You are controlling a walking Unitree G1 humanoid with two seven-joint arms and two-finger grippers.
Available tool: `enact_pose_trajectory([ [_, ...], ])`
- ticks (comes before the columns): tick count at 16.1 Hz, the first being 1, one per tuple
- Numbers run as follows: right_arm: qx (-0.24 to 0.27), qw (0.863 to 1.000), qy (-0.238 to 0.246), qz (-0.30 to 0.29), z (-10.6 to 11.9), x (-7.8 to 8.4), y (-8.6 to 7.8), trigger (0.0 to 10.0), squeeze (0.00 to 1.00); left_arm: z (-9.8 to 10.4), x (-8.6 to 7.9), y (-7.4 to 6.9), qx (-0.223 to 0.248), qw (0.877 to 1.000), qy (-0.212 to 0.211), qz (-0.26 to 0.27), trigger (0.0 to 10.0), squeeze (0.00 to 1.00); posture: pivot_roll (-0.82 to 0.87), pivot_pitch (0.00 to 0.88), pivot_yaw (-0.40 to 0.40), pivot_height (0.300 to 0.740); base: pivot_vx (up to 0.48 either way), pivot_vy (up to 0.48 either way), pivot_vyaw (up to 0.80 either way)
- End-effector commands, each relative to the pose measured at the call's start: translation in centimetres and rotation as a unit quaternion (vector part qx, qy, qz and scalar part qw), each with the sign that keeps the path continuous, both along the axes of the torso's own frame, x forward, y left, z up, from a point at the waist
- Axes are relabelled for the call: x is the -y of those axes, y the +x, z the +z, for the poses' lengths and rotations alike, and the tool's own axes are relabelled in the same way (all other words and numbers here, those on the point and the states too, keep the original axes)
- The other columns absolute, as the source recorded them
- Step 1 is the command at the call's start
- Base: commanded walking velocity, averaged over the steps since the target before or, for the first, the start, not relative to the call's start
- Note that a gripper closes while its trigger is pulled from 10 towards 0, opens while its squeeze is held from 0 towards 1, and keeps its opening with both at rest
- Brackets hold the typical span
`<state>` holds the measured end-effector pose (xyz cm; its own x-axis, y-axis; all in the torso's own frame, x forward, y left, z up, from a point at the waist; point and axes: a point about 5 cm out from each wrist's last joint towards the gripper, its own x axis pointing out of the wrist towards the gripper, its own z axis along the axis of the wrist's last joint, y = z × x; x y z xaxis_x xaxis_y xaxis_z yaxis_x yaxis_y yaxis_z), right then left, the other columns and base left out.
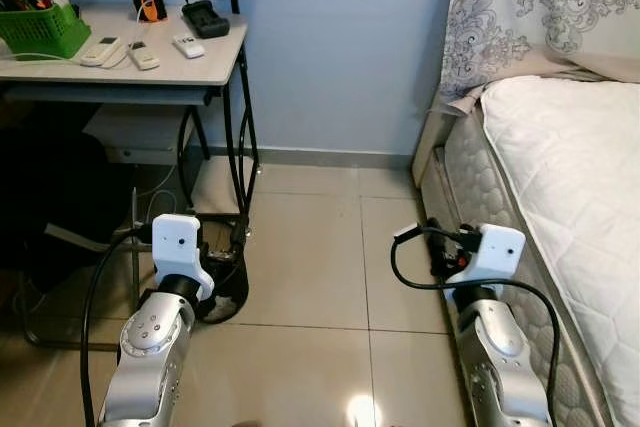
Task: Clean up the room
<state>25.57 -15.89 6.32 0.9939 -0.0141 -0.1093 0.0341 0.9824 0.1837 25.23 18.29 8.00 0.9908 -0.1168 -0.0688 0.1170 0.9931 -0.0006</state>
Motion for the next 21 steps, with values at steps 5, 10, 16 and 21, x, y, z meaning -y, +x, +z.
enact_pose_trajectory([
  [5,0.017,1.000,-0.002,0.022,0.5,-0.6,1.0,10.0,1.00,-1.2,0.9,-2.3,-0.002,0.997,0.041,-0.068,10.0,1.00,0.05,0.000,-0.008,0.740,0.000,0.000,0.00],
  [10,0.019,0.997,-0.003,0.068,0.5,-1.9,1.7,10.0,1.00,-0.3,0.9,-2.6,0.035,0.998,0.018,-0.047,10.0,1.00,0.08,0.000,-0.044,0.740,0.000,0.000,0.00],
  [16,0.048,0.994,-0.013,0.093,1.5,-2.4,2.3,10.0,1.00,2.9,0.6,1.2,0.067,0.998,0.019,-0.007,10.0,1.00,0.07,0.000,-0.045,0.740,0.000,0.000,0.00],
  [21,0.049,0.992,-0.014,0.118,1.4,-3.0,2.0,10.0,1.00,2.2,0.2,1.7,0.031,0.999,0.031,-0.002,10.0,1.00,0.07,0.000,-0.044,0.740,0.000,0.000,0.00],
])
